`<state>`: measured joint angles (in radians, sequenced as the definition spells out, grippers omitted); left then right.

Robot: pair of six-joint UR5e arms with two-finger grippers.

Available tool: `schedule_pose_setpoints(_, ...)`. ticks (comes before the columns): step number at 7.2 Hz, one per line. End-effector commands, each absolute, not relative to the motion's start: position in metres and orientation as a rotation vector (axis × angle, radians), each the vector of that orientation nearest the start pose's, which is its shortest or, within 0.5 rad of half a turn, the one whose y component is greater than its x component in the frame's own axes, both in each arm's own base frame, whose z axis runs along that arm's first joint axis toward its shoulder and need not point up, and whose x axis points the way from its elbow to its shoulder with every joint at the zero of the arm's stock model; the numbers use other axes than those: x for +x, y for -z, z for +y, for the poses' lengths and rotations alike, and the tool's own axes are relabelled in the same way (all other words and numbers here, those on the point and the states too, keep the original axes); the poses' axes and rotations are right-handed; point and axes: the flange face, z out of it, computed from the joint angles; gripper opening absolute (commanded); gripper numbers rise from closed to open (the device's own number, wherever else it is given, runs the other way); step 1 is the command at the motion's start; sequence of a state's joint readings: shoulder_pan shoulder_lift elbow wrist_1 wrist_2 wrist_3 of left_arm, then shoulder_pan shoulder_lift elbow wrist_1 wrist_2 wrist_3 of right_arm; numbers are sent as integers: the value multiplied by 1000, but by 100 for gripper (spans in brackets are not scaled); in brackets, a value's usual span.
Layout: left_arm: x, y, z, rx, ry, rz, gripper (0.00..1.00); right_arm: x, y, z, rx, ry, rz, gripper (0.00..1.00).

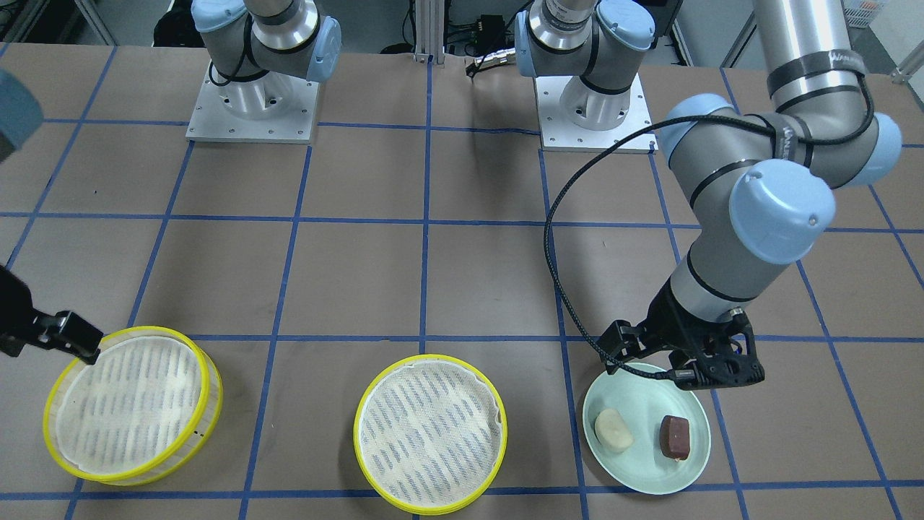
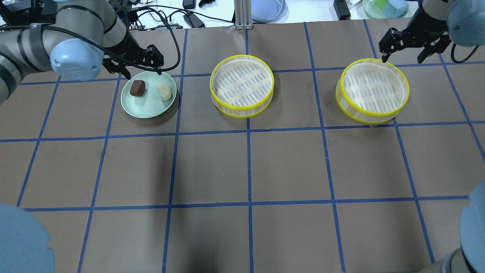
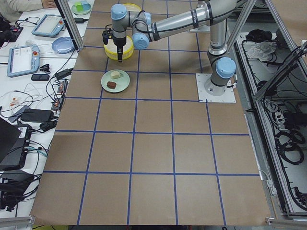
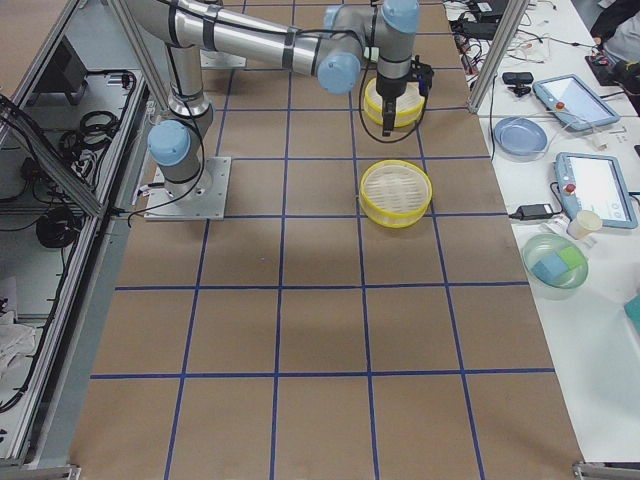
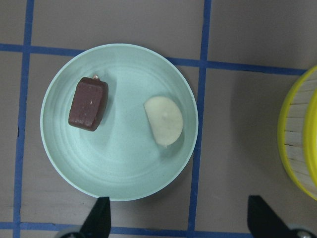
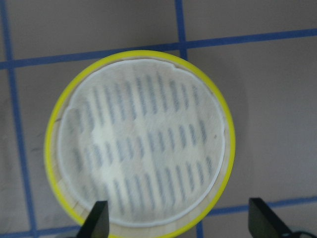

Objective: Stack buns with steamer

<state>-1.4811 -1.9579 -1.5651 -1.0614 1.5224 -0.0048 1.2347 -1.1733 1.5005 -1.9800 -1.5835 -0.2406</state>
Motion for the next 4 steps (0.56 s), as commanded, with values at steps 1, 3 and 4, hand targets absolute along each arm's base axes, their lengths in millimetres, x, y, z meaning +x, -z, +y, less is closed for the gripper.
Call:
schedule_pose_setpoints(1,-77,-259,-668,-153,146,3180,95,-147,-256,-671,105,93,3170,100)
schedule_pose_setpoints(3,-76,-221,-679,-153,130,3181,89,-149,-218,-678,111,60,3148,96)
schedule_pose_setpoints(4,-73,-208,-682,-154,106,3179,66,-149,-217,-678,99,52,3153,84)
